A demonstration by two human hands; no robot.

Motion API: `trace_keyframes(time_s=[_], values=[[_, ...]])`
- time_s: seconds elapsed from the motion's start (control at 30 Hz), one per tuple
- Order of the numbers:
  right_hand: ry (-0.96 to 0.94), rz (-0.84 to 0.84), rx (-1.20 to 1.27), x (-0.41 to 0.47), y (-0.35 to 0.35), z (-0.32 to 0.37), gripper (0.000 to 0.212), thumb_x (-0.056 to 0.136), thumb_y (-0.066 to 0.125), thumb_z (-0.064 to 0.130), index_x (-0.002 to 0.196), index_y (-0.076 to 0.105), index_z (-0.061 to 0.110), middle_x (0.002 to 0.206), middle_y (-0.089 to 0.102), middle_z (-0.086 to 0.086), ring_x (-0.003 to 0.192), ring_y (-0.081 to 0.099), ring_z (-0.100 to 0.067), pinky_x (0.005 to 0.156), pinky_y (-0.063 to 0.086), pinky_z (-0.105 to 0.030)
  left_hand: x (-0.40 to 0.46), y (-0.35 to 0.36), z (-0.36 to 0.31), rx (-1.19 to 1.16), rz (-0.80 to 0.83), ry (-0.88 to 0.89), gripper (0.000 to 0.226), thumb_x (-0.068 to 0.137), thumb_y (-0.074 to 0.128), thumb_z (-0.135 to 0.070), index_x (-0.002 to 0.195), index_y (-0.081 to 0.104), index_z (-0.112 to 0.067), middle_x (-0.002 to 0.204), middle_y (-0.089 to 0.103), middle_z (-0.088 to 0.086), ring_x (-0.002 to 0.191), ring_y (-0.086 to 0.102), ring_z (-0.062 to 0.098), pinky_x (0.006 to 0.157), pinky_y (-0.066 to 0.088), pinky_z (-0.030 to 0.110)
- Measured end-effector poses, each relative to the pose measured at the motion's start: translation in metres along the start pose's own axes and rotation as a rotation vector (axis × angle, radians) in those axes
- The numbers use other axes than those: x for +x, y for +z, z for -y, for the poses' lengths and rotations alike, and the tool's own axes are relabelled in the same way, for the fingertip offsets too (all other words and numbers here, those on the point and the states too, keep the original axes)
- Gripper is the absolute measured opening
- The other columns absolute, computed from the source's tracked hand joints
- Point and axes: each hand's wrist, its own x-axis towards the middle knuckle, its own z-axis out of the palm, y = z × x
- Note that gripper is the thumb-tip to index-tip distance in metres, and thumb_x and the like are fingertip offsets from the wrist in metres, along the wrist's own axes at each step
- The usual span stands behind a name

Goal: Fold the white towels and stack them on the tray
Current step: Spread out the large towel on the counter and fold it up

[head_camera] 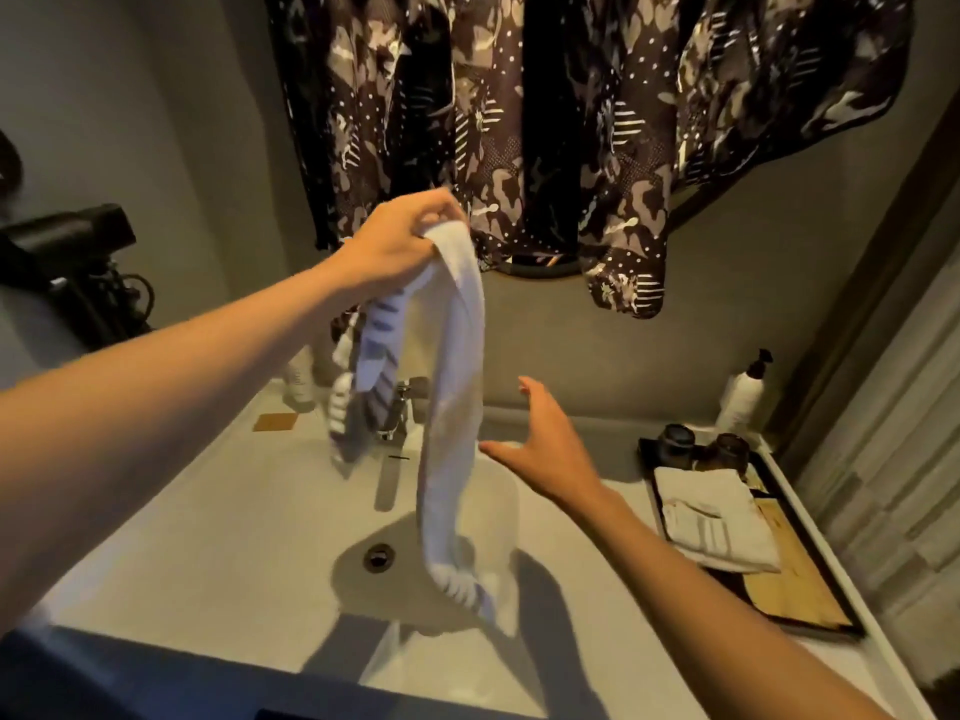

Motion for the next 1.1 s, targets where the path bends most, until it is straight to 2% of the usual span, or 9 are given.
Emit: trace_keyframes(time_s=[0.1,0.2,0.33,0.5,0.63,0.7,0.77,0.93,1.1], values=[[0.011,0.126,0.310,0.025,0.031,0.023,0.104,0.074,0.082,0.028,0.155,0.016,0.019,0.157,0.031,0.004,0.140,0.035,-0.014,0.108,0.038,-0.028,0.005,-0.023,-0.024,-0.075,0.085,0.110,0.024,0.082,0.054,-0.002,0.105,0.064,-0.001,0.097,0.061,0.006,0.088,0.055,0.004,0.081,0.042,0.018],[-0.028,0.231,0.415,0.041,0.055,0.020,0.067,0.076,0.077,0.020,0.137,0.050,0.021,0.132,0.059,0.004,0.117,0.055,-0.010,0.097,0.051,-0.034,0.001,-0.045,-0.025,-0.084,0.048,0.074,0.019,0.089,0.050,0.005,0.097,0.063,-0.006,0.088,0.059,-0.002,0.082,0.052,0.001,0.074,0.041,0.017],[-0.025,0.320,0.244,0.041,0.056,0.013,0.009,0.073,0.070,0.027,0.070,0.063,0.022,0.071,0.063,0.005,0.074,0.052,-0.012,0.065,0.048,-0.039,-0.002,-0.077,0.003,0.067,-0.009,-0.010,0.015,0.093,0.050,-0.005,0.083,0.061,-0.005,0.079,0.057,0.000,0.075,0.048,0.004,0.069,0.038,0.024],[0.009,0.153,-0.132,0.028,-0.002,-0.044,0.012,0.064,0.057,0.031,0.060,0.047,0.028,0.069,0.060,0.000,0.073,0.061,-0.026,0.058,0.040,-0.036,-0.042,-0.116,0.068,0.634,0.174,-0.017,0.012,0.089,0.060,-0.015,0.079,0.056,-0.011,0.068,0.053,0.006,0.068,0.055,0.026,0.065,0.048,0.039],[-0.022,0.112,-0.371,0.026,-0.068,-0.078,0.026,0.079,0.066,0.015,0.074,0.042,0.026,0.074,0.061,-0.009,0.076,0.060,-0.036,0.060,0.045,-0.043,-0.080,-0.088,0.108,0.820,0.362,-0.192,0.024,0.093,0.047,-0.042,0.093,0.054,-0.019,0.079,0.061,0.012,0.076,0.062,0.037,0.066,0.052,0.041],[-0.045,0.138,-0.644,0.026,-0.093,-0.081,0.021,0.085,0.065,0.025,0.090,0.044,0.024,0.086,0.064,-0.015,0.082,0.062,-0.040,0.061,0.044,-0.043,-0.089,-0.065,0.120,0.817,0.368,-0.128,0.003,0.092,0.048,-0.019,0.093,0.049,-0.022,0.084,0.058,0.009,0.082,0.062,0.036,0.065,0.047,0.038],[-0.063,0.111,-0.843,0.023,-0.107,-0.089,0.026,0.088,0.060,0.030,0.103,0.042,0.020,0.091,0.067,-0.016,0.084,0.064,-0.042,0.060,0.042,-0.039,-0.095,-0.049,0.132,0.826,0.352,-0.018,0.031,0.079,0.050,0.008,0.095,0.048,-0.019,0.084,0.047,0.003,0.079,0.061,0.036,0.061,0.043,0.038],[-0.165,-0.117,-0.873,-0.034,-0.104,-0.099,0.033,0.075,0.070,0.014,0.097,0.045,0.013,0.077,0.068,-0.016,0.059,0.063,-0.043,0.046,0.041,-0.039,-0.144,-0.014,0.134,0.827,0.178,0.115,0.034,0.067,0.067,0.016,0.093,0.063,-0.005,0.085,0.059,0.016,0.071,0.060,0.035,0.053,0.047,0.040],[0.018,0.498,-0.814,-0.149,-0.036,-0.155,0.044,0.091,0.054,0.034,0.132,0.045,0.024,0.117,0.067,-0.008,0.101,0.065,-0.034,0.075,0.048,-0.037,-0.303,0.063,0.163,0.578,0.396,-0.060,0.062,0.047,0.078,0.021,0.093,0.069,-0.020,0.089,0.072,0.009,0.076,0.070,0.030,0.063,0.060,0.039]])
